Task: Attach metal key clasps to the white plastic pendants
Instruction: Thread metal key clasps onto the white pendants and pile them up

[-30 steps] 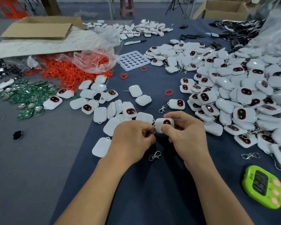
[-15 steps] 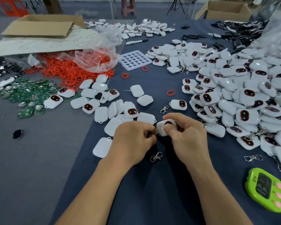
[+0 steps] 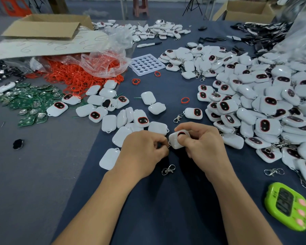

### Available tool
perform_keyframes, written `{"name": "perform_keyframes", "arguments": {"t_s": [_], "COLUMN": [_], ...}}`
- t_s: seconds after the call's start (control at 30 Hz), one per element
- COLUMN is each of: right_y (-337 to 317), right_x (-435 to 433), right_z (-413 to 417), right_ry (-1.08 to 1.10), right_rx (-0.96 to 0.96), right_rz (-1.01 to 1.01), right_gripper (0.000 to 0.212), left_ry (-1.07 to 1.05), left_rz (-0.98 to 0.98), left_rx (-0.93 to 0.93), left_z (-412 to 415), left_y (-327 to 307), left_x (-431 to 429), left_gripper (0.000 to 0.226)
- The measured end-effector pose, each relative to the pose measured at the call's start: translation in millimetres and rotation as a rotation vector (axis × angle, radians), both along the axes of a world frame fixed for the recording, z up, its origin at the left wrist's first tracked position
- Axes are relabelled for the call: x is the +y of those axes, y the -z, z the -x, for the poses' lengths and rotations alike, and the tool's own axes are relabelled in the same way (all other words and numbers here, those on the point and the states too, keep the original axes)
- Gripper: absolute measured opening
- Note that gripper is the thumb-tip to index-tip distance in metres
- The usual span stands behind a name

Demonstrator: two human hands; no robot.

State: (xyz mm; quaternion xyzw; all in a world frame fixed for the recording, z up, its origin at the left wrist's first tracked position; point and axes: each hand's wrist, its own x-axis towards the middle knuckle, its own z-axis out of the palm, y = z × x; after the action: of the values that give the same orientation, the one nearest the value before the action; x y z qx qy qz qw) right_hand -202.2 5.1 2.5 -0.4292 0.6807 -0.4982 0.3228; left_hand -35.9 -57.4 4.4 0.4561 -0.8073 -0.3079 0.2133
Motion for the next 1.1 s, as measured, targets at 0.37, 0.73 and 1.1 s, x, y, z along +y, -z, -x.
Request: {"name": "perform_keyframes", "arguments": {"t_s": [0.37,0.73,1.1], "right_y": [-7.4,-3.3,-1.1], "right_x": [-2.4,2.0,-2.9], "right_z": [7.2,1.0,7.7], "right_ry": [-0.109,-0.028,-0.079], "right_rx": [0.188,0.008,0.043], "right_rz": [-0.092,0.001,-0.021], "right_gripper": [0.027,0.028,0.025], "left_ry": [0.022,0.021,0.010], "left_rz": [-0.032,-0.015,0.023], "left_rx": [-0.014,0.027,-0.004], "left_z": [-0.3,-1.3,0.5], "left_y": [-0.8,1.3,-1.6], "left_x": [0.6,3.6,9.2], "left_gripper": [0.011,0.008,0.007]}}
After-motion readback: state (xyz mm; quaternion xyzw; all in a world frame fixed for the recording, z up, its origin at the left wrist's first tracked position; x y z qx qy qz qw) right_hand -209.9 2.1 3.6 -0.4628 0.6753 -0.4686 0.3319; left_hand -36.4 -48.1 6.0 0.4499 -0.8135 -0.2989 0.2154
